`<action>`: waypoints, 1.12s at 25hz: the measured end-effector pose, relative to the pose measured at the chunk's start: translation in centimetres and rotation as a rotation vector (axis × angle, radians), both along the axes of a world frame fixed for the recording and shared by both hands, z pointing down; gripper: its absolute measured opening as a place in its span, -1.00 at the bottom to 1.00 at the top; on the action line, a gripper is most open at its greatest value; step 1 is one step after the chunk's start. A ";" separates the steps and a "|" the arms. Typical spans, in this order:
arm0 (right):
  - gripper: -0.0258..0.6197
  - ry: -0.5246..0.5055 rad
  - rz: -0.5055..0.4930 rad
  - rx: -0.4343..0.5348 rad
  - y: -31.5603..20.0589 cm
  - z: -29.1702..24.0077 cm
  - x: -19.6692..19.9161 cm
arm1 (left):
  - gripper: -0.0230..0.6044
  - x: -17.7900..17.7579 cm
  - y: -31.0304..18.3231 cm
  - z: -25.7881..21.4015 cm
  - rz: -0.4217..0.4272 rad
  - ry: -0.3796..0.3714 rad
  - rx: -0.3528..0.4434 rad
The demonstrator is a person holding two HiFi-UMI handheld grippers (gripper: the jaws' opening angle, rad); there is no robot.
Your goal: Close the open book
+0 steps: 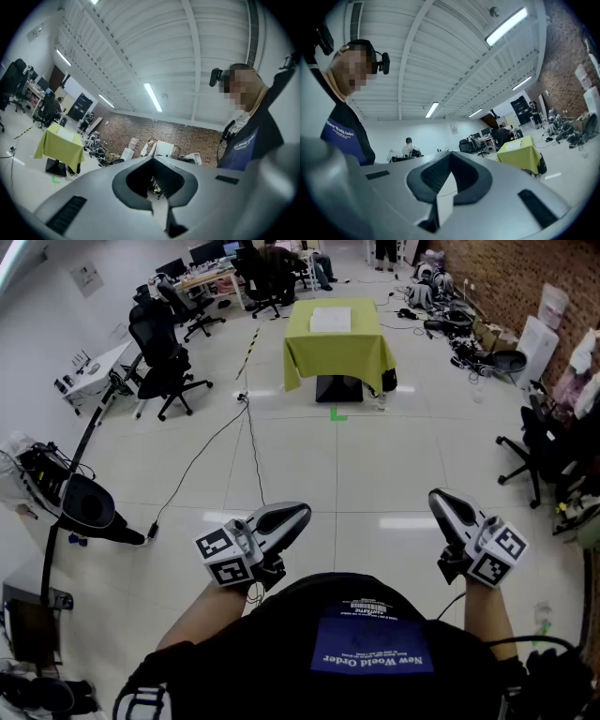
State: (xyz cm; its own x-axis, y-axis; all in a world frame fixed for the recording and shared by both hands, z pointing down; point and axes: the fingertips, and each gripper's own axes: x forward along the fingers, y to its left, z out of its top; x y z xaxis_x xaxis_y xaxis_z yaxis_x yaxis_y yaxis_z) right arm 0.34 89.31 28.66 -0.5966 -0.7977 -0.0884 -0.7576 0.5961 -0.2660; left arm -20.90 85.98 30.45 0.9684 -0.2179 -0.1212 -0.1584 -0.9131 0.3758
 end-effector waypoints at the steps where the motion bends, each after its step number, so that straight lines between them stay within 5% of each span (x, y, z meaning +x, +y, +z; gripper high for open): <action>1: -0.96 0.002 -0.002 0.001 -0.4 0.2 -0.1 | -0.90 -0.1 -0.4 0.2 0.000 0.002 -0.001; 9: -0.96 0.037 -0.012 0.003 -6.4 0.5 -3.6 | -0.90 -2.9 -6.4 1.2 0.014 0.045 -0.007; 20: -0.96 0.056 0.064 0.097 -21.3 -4.5 -12.3 | -0.90 -13.3 -23.9 -2.3 0.040 0.059 0.078; 28: -0.96 0.083 0.105 0.070 -28.5 -4.9 -12.4 | -0.91 -13.4 -32.1 -3.1 0.075 0.077 0.061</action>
